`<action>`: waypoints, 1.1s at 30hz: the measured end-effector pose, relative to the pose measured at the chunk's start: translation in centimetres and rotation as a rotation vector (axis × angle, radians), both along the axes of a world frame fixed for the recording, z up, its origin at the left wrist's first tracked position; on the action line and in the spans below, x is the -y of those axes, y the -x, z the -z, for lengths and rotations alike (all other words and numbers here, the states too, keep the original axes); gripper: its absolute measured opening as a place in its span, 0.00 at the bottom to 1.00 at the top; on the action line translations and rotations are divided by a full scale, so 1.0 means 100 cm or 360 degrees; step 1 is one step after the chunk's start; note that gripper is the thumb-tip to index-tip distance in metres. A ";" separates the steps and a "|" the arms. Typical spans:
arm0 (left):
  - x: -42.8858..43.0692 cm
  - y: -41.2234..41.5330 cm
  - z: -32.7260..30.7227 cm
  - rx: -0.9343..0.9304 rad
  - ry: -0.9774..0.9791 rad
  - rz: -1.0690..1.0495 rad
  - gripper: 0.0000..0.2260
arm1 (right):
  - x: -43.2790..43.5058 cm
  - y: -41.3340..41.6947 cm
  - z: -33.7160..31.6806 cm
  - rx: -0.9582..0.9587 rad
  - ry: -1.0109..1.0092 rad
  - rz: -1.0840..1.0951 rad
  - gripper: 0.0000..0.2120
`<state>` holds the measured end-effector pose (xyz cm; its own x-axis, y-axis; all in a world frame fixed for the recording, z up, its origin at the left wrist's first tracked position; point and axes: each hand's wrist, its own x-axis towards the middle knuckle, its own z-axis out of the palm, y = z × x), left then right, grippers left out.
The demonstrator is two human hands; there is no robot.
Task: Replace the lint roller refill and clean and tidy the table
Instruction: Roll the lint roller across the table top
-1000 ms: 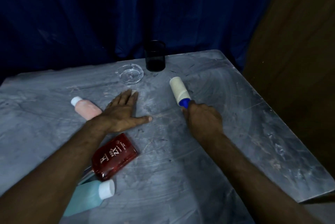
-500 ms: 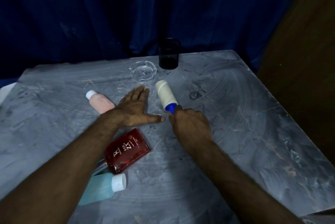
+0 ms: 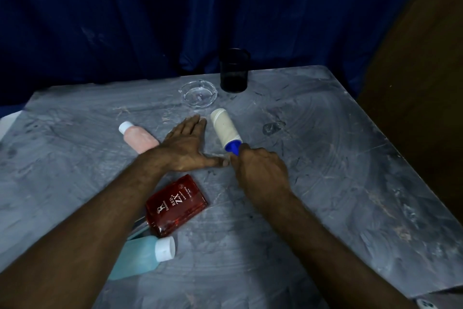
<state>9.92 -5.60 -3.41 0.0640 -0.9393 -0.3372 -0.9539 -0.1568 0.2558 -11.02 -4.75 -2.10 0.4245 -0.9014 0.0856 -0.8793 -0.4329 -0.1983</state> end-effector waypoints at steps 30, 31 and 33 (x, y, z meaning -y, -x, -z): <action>0.003 -0.006 0.005 0.0032 0.0009 0.0040 0.69 | 0.068 0.198 -0.022 -0.0002 -0.0053 0.0875 0.21; 0.003 -0.006 0.005 0.0034 0.0008 0.0041 0.70 | 0.066 0.204 -0.023 0.0003 -0.0048 0.0910 0.21; 0.003 -0.006 0.005 0.0036 0.0007 0.0036 0.70 | 0.064 0.215 -0.024 0.0044 -0.0075 0.0990 0.22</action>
